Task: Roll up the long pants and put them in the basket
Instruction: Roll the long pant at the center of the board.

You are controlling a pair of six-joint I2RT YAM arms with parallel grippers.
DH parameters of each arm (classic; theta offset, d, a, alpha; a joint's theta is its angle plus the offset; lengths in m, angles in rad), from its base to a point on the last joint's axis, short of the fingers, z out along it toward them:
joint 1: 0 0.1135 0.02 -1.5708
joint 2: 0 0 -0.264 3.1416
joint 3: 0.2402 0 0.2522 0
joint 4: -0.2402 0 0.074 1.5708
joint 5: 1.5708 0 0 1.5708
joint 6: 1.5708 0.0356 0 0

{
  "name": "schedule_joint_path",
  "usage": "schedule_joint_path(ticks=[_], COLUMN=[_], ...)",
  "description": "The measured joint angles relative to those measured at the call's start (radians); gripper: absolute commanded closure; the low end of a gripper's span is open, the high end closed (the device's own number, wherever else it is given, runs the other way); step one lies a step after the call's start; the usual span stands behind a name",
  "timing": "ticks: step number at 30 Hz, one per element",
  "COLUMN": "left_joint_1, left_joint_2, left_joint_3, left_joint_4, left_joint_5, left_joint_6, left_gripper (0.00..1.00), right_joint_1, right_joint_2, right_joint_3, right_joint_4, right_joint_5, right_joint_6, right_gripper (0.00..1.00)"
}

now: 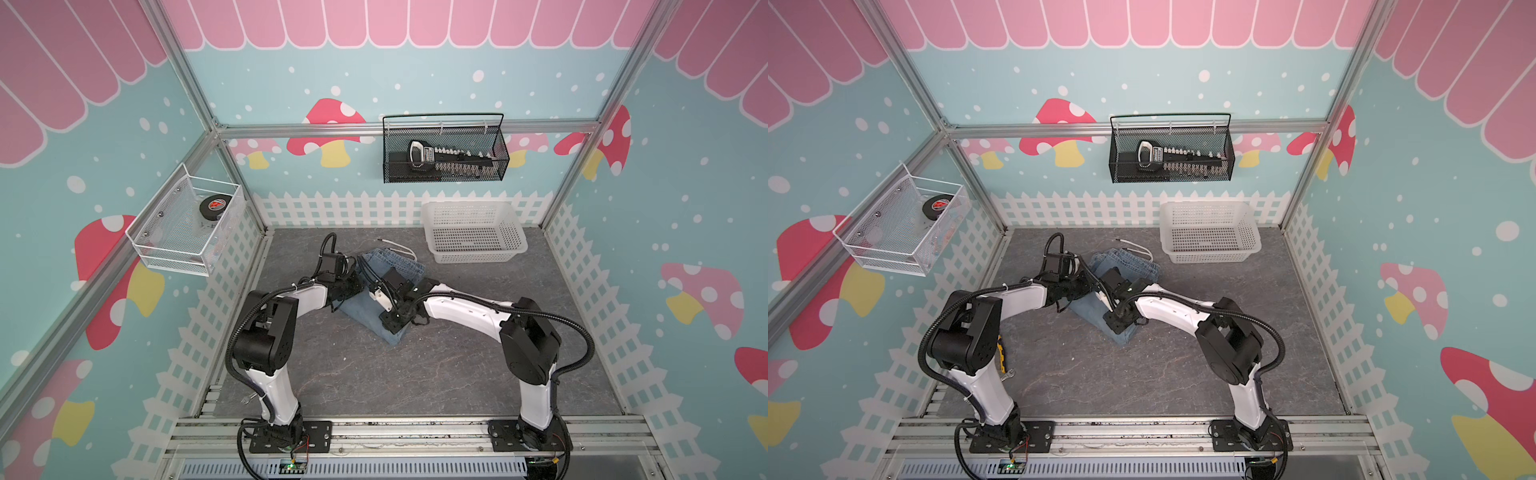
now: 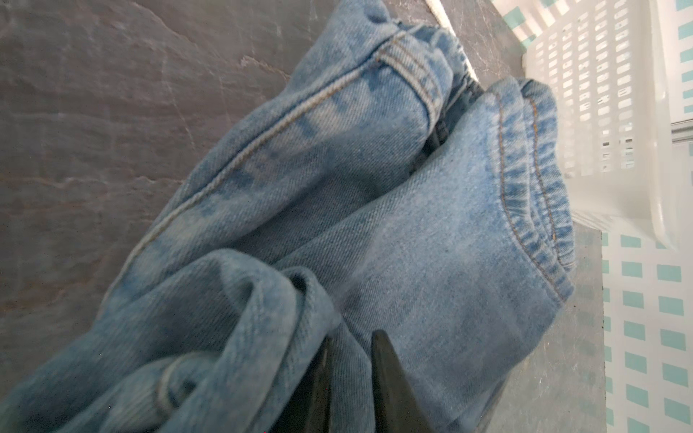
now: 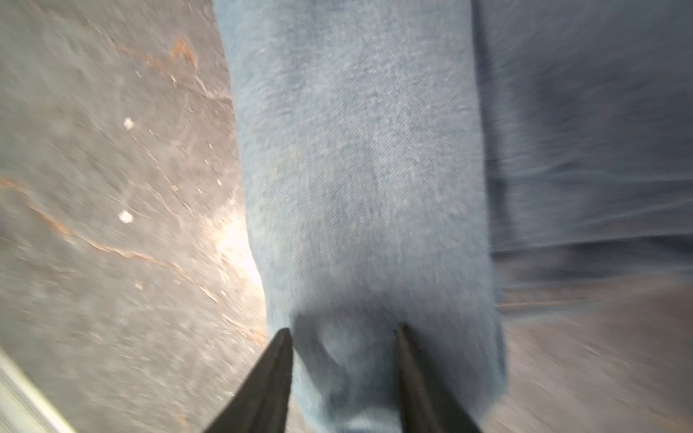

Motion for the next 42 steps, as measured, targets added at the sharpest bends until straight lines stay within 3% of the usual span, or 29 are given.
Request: schedule_joint_path(ticks=[4,7,13,15,17,19,22,26,31,42], left_joint_1=[0.0,0.001,0.014,0.022,0.026,0.029,0.033,0.039,0.042,0.071], left_joint_2=[0.0,0.0,-0.029,-0.04,-0.04,-0.038,-0.024,0.004,0.037,0.088], left_joint_3=[0.002,0.003,0.013,0.018,0.031,0.041,0.049,0.054,0.07,0.09], left_joint_4=[-0.003,-0.007,-0.05,-0.072,-0.089,-0.092,-0.09,-0.082,-0.075,-0.048], left_joint_5=[0.0,0.004,0.003,-0.004,-0.007,-0.007,-0.007,-0.002,0.01,0.088], left_joint_6=[0.003,0.003,0.018,0.029,0.042,0.05,0.057,0.059,0.063,0.063], left_gripper=[0.73,0.73,0.73,0.73,0.73,0.73,0.73,0.73,0.73,0.74], right_joint_1=[-0.032,-0.085,-0.119,-0.118,-0.113,-0.092,-0.036,0.058,0.132,0.151], right_joint_2=[0.133,0.2,0.163,0.15,0.124,0.078,-0.015,-0.104,-0.111,0.014], right_joint_3=[-0.138,-0.24,-0.308,-0.323,-0.34,-0.359,-0.377,-0.383,-0.433,-0.513], right_joint_4=[0.041,0.09,0.16,0.173,0.178,0.171,0.164,0.211,0.283,0.412], right_joint_5=[-0.006,-0.078,-0.119,-0.114,-0.093,-0.044,0.06,0.182,0.294,0.483], right_joint_6=[0.034,0.069,0.098,0.101,0.102,0.078,0.026,-0.061,-0.183,-0.375], right_gripper=[1.0,1.0,0.99,0.87,0.63,0.46,0.34,0.3,0.26,0.23])
